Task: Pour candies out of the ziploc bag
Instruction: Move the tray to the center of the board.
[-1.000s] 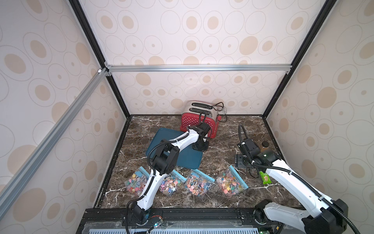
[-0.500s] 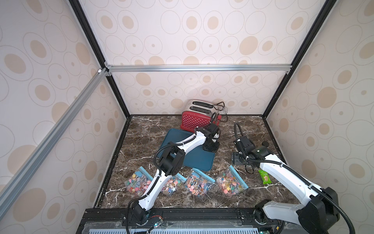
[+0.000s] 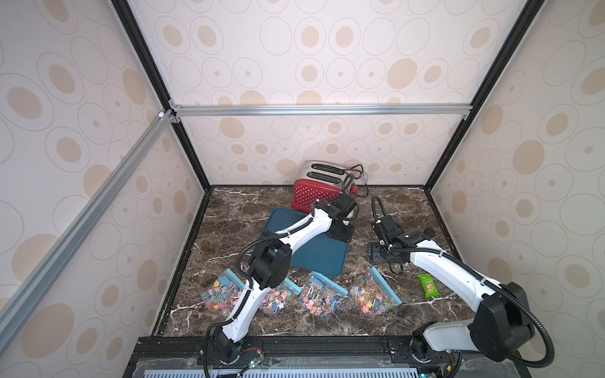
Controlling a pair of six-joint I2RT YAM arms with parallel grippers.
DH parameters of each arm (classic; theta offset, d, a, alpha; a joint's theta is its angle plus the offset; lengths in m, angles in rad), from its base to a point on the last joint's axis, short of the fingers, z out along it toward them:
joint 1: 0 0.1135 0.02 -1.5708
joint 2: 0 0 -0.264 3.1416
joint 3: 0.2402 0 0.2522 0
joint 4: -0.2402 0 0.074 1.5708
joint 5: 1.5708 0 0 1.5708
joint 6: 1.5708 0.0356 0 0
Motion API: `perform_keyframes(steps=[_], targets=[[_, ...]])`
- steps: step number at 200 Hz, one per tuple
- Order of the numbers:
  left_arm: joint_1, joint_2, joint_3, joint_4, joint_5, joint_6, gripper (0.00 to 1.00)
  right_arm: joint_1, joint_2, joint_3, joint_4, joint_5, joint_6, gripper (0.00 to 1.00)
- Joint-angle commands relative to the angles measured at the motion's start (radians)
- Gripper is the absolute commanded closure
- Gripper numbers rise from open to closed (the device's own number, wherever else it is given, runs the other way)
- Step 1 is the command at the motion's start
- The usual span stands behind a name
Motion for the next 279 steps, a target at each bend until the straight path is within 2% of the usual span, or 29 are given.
perform_keyframes(steps=[1,25,55,75,111,159,200,254,279], targets=[[0.125,-0.153,-0.088,-0.074,-0.173,0.01,0.5,0.009,0.068,0.051,0.031,-0.069,0.028,0.18],[0.259,-0.24,-0.213,-0.058,-0.232,-0.027,0.51,0.035,0.186,0.124,0.049,-0.097,0.052,0.19],[0.432,-0.276,-0.376,0.047,-0.181,-0.061,0.49,0.051,0.323,0.191,0.1,-0.122,0.104,0.24],[0.49,-0.269,-0.441,0.106,-0.145,-0.063,0.48,0.052,0.398,0.226,0.128,-0.13,0.134,0.29],[0.506,-0.229,-0.48,0.138,-0.155,-0.033,0.49,0.051,0.504,0.274,0.177,-0.178,0.183,0.44],[0.512,-0.184,-0.484,0.118,-0.275,0.002,0.51,0.052,0.548,0.263,0.199,-0.166,0.229,0.53],[0.517,-0.178,-0.495,0.106,-0.349,0.025,0.52,0.052,0.584,0.27,0.182,-0.136,0.237,0.77],[0.52,-0.127,-0.52,0.136,-0.288,0.046,0.58,0.048,0.617,0.299,0.143,-0.069,0.221,1.0],[0.522,-0.104,-0.525,0.15,-0.255,0.052,0.61,0.034,0.638,0.315,0.138,-0.064,0.213,1.0]])
